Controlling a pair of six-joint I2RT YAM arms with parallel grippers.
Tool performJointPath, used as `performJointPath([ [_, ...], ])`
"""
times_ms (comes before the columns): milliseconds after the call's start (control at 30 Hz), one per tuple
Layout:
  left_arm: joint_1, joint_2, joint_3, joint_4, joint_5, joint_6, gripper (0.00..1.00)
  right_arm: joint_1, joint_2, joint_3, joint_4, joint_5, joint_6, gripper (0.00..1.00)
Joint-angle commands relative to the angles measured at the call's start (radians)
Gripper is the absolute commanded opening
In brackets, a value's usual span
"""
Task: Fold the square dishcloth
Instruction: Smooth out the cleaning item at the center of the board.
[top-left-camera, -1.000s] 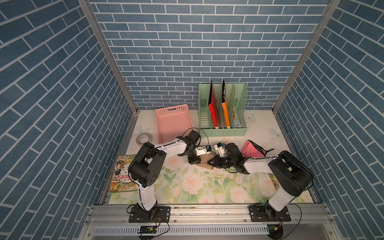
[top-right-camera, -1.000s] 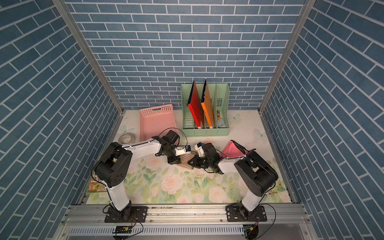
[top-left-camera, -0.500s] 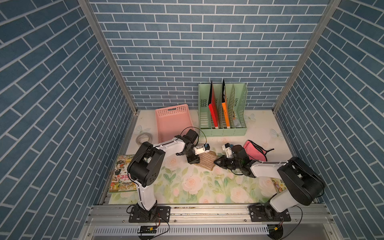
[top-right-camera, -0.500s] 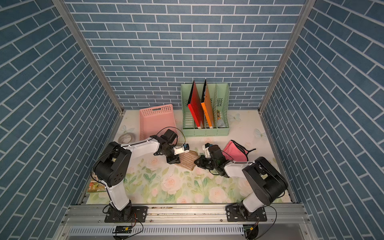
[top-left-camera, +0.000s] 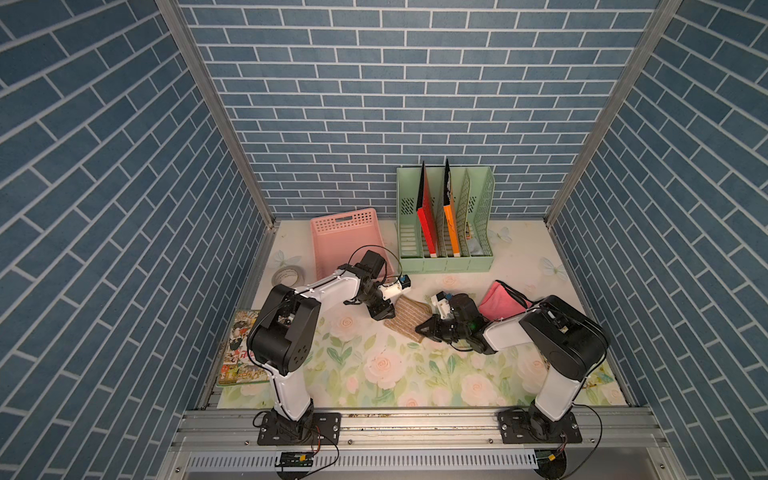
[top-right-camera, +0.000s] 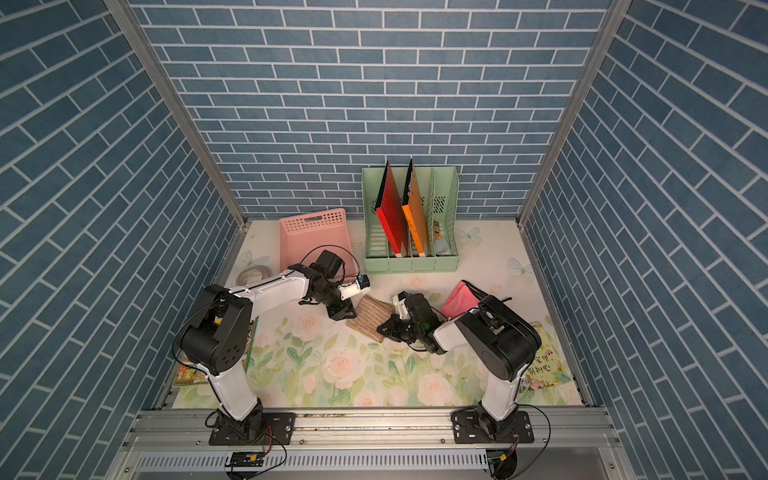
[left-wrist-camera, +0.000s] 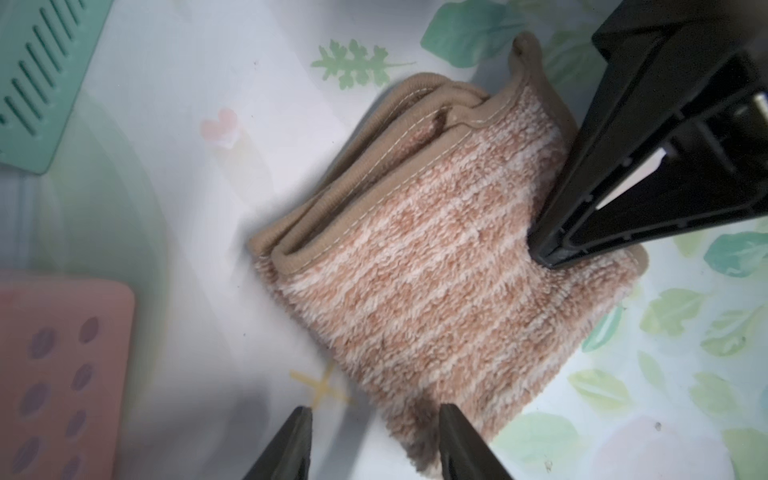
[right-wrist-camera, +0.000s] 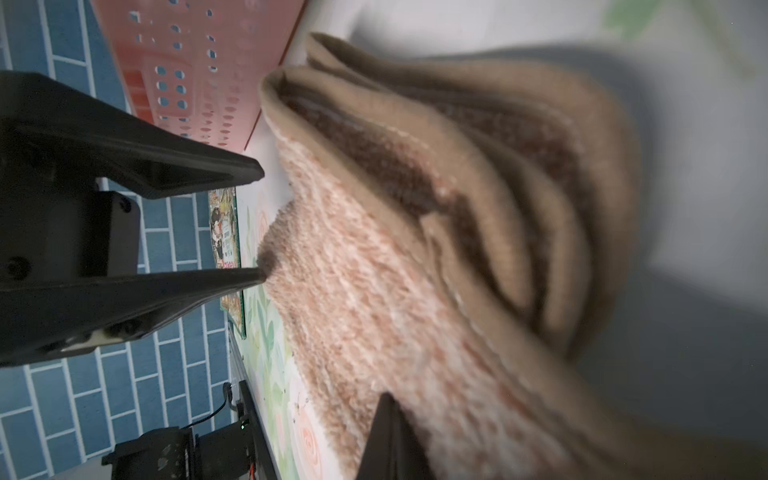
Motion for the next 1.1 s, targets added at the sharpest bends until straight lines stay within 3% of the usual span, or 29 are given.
performJointPath([
  [0, 0.008, -0.042, 0.034, -0.04, 0.011, -0.006, 0.57, 0.001, 0.041, -0.039, 0.013, 0.01, 0.019, 0.0],
  [167, 0.0, -0.088, 0.076, -0.055, 0.111, -0.047, 0.56, 0.002, -0.026, -0.021, -0.011, -0.007, 0.01, 0.0],
  [367, -0.026, -0.009, 0.036, -0.05, 0.135, -0.058, 0.34, 0.002, -0.105, 0.097, -0.081, -0.061, -0.014, 0.0],
  [533, -0.026, 0.003, -0.059, 0.05, 0.095, -0.079, 0.24, -0.006, -0.003, 0.149, -0.065, -0.084, -0.007, 0.0],
  [733, -0.025, 0.078, -0.086, 0.081, -0.014, -0.073, 0.21, -0.054, 0.184, 0.152, 0.008, -0.09, 0.001, 0.0],
  [900, -0.023, 0.008, -0.109, 0.132, -0.024, -0.109, 0.36, -0.055, 0.117, 0.154, -0.065, -0.049, -0.106, 0.02],
  [1067, 0.019, -0.123, -0.039, 0.024, 0.061, -0.106, 0.57, -0.052, -0.129, 0.225, -0.237, -0.048, -0.27, 0.21],
])
